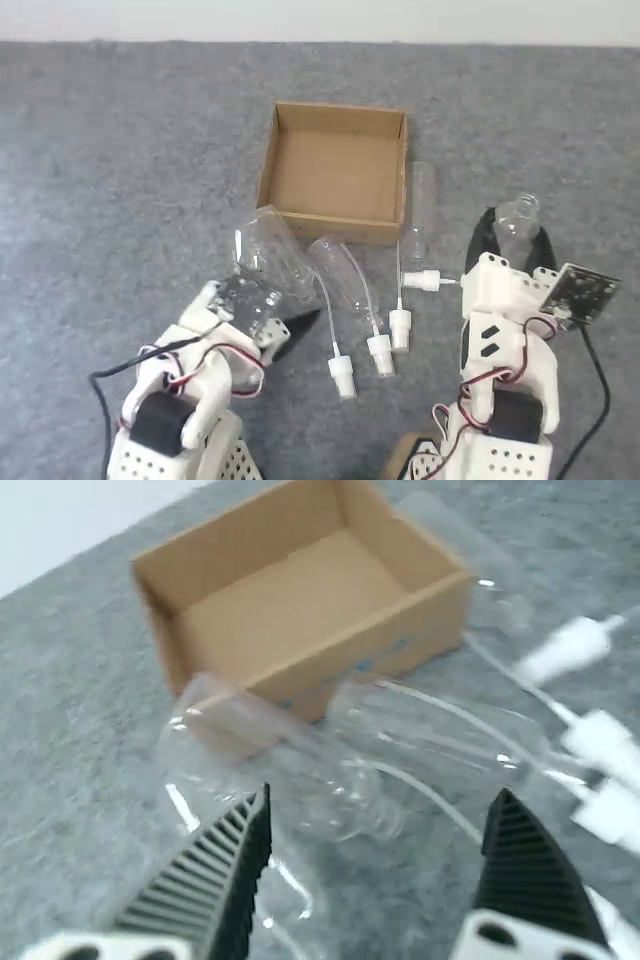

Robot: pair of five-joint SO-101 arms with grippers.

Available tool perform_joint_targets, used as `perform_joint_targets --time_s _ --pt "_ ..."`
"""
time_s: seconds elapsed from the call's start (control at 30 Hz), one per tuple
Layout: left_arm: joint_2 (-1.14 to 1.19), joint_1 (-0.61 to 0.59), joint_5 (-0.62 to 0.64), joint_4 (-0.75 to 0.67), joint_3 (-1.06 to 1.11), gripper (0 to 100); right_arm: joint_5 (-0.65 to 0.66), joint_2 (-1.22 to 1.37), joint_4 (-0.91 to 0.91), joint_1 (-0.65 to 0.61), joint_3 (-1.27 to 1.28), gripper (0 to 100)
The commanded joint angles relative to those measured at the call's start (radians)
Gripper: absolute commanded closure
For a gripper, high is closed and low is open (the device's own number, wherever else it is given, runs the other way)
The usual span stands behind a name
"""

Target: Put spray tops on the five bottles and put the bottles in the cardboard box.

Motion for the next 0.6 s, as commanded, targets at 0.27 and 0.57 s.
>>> perform_joint_targets --time_s 0.27,0.57 --pt "0.371 0.184 0.064 -0.092 -0.065 68 -0.011 -0.016 -0.027 0.01 -0.025 91.5" --pt "0.934 0.311 0.29 -0.23 -0.203 68 -0.006 -0.016 -0.027 0.01 -0.025 91.4"
